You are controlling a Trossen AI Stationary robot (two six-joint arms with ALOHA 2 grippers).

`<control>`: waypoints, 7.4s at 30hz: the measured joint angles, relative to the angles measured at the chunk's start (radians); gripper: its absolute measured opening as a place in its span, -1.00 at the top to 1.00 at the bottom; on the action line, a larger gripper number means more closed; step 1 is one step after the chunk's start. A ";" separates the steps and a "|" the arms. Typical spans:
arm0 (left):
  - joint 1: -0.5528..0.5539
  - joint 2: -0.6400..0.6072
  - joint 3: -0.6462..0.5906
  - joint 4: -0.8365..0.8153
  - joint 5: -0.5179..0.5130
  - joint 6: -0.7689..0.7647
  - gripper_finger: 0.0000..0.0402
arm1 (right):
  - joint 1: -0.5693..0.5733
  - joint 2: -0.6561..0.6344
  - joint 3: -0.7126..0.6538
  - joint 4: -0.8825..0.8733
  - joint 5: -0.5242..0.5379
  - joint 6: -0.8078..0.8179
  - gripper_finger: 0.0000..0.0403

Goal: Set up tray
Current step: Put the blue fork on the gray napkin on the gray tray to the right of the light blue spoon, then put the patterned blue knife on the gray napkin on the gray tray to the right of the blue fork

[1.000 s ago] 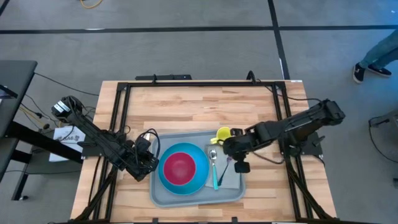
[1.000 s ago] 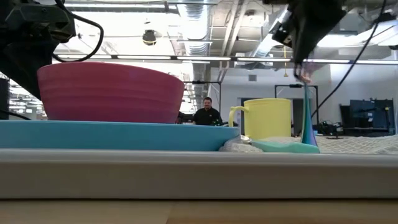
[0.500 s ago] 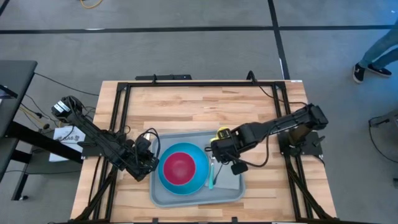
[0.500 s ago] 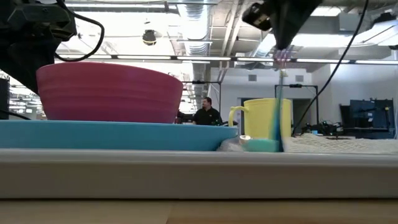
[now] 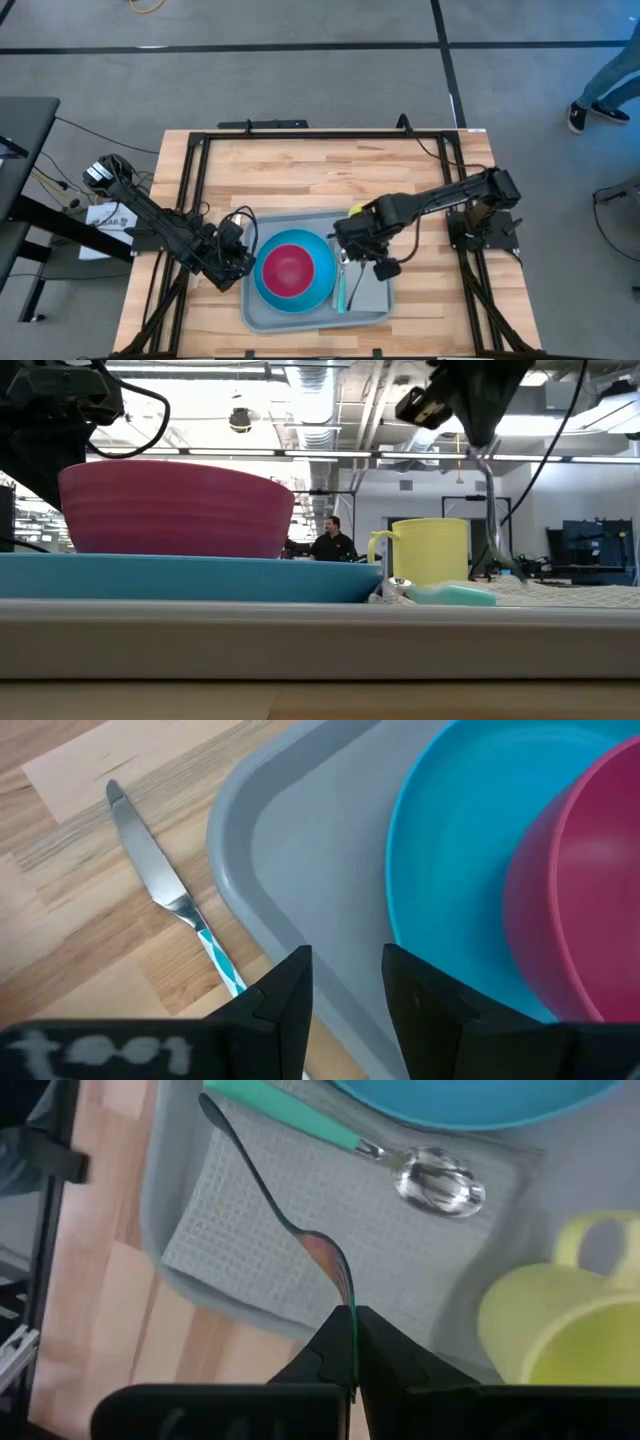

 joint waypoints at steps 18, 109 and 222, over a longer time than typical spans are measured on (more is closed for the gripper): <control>0.000 0.000 0.000 0.000 -0.020 0.003 0.44 | -0.030 -0.020 0.030 -0.049 -0.069 0.008 1.00; 0.013 0.000 -0.278 0.243 0.244 -0.167 0.44 | -0.021 0.186 0.454 -0.331 0.101 0.223 0.40; 0.205 0.768 0.687 0.804 -0.309 0.912 0.89 | 0.580 -0.133 -0.684 0.937 1.620 1.766 0.41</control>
